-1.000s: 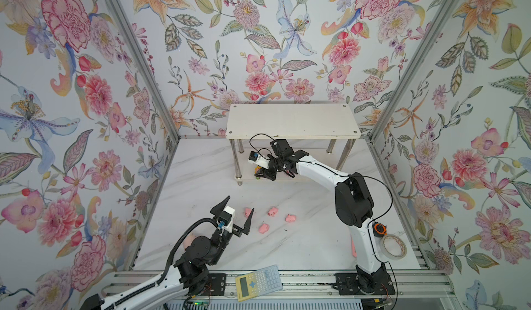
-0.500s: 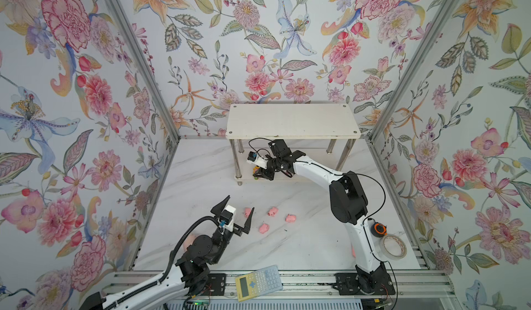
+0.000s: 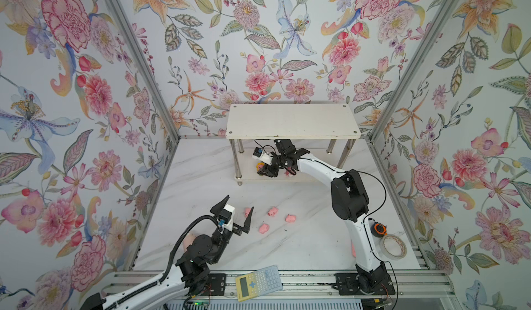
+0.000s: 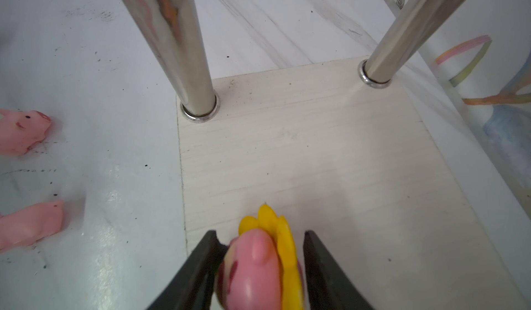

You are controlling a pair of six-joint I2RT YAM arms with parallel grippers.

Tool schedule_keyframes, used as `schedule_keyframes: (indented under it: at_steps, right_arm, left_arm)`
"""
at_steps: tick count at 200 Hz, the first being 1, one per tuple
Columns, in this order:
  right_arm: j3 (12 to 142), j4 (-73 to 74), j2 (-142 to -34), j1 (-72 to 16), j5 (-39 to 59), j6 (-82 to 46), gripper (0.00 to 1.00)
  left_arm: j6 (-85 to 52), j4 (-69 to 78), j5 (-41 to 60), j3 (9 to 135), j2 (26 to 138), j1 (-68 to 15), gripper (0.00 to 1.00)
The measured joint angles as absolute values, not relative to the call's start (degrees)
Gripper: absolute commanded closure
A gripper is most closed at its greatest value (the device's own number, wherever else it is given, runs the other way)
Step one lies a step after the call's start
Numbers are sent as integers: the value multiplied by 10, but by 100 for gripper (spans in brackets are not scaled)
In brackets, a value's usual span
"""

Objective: Place and organize the plastic toys onto the shelf

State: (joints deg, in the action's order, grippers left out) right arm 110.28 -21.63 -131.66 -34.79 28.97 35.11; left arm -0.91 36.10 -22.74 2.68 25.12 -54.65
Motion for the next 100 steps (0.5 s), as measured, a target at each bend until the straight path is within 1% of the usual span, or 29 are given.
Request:
schedule_keyframes:
  at_steps: [71,90,100]
  right_arm:
    - [1103,-214,-1320,-348,311,336,58]
    - [1103,-214,-1320,-348,321,330,64]
    - [1103,-214,-1320,-348,327,324,65]
  left_arm:
    - [-11,362,-227,27,259,-543,1]
    - [-12,363,-227,27,259,-543,1]
    - [-14,363,-227,27,259,-543,1]
